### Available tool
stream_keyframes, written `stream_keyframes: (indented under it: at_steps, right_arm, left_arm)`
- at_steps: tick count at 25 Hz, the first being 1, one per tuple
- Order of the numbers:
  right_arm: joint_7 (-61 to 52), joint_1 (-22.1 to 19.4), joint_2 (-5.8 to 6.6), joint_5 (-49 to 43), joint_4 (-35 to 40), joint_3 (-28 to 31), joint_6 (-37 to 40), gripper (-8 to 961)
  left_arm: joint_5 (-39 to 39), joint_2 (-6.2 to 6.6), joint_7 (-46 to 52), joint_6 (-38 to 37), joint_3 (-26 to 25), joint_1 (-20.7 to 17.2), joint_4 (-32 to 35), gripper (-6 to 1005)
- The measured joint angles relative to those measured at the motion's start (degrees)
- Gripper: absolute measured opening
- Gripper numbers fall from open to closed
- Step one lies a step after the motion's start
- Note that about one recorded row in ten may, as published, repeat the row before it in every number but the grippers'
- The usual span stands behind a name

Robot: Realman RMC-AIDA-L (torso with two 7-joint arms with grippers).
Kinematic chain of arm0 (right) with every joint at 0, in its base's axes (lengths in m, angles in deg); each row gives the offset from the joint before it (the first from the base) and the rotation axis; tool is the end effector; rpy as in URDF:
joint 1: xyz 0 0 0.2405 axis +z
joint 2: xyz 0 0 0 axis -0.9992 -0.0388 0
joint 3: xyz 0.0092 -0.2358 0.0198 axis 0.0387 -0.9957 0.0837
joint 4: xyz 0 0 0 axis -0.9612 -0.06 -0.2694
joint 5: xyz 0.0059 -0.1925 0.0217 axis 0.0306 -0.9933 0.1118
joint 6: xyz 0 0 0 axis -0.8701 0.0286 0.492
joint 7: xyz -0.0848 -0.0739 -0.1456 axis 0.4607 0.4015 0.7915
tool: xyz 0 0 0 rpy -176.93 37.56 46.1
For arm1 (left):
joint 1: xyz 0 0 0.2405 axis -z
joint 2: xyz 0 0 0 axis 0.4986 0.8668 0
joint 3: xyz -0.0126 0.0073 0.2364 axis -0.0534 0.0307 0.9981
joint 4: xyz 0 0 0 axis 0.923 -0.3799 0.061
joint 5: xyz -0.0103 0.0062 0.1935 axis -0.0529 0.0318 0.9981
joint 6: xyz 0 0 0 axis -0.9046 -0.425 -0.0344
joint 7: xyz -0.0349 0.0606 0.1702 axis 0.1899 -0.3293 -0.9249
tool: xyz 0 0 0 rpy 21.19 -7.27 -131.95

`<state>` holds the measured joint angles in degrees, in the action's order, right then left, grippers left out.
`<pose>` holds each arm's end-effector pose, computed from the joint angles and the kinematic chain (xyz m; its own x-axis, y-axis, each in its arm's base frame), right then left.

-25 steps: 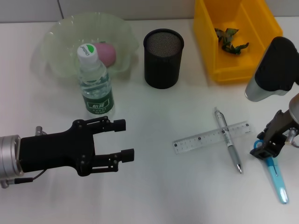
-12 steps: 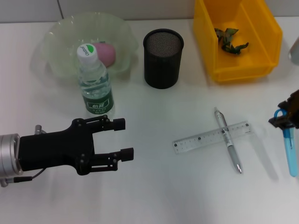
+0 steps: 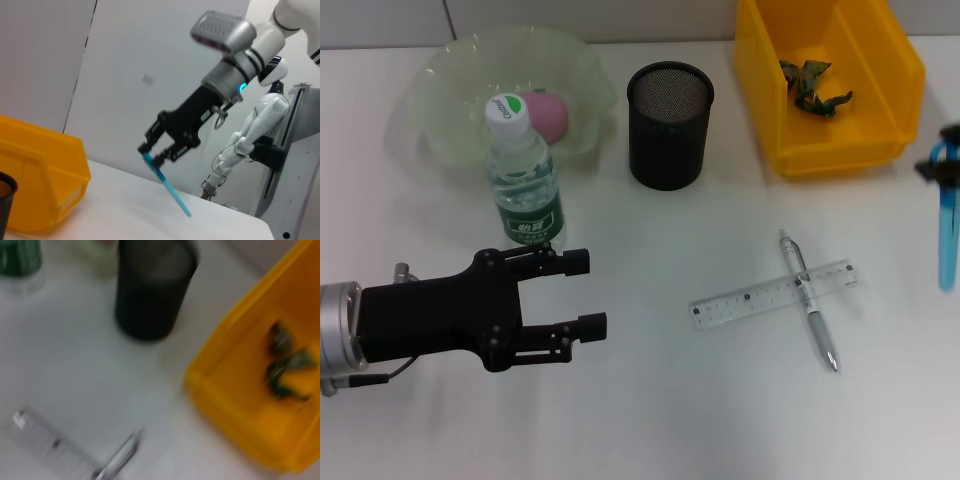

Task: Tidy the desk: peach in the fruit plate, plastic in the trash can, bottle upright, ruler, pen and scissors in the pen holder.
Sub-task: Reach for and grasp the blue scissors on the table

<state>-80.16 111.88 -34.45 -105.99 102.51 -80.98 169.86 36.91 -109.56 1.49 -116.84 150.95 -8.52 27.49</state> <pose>0.1896 0.3291 0.0727 0.8658 -0.4788 0.1453 -0.2992 -0.7282 -0.6166 -0.2197 0.2515 -0.0319 0.7176 0.2913 0.6326 0.3361 -0.9404 0.0518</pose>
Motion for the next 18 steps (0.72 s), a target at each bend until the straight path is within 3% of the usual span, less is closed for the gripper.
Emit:
stream_keyframes:
  at_steps: [4,11,14,18]
  right_arm:
    - [0.1,0.2,0.11,2.3,4.9,1.7,-3.1,429]
    - [0.2,0.7,0.06,6.2,5.1,1.2,-12.2,422]
    - [1.9,0.8,0.21,11.8,2.2,-0.3,-19.5,347]
    - [2.5,1.0,0.26,12.6,0.9,-1.6,-21.7,236]
  left_arm:
    - [0.0,0.00,0.0,0.0,-0.1,0.1,0.0,784]
    - [0.2,-0.16,0.0,0.0,-1.2,0.1,0.0,784]
    - [0.2,-0.18,0.0,0.0,-1.2,0.2,0.0,784]
    - [0.3,-0.19,0.4,0.0,-1.2,0.2,0.0,784]
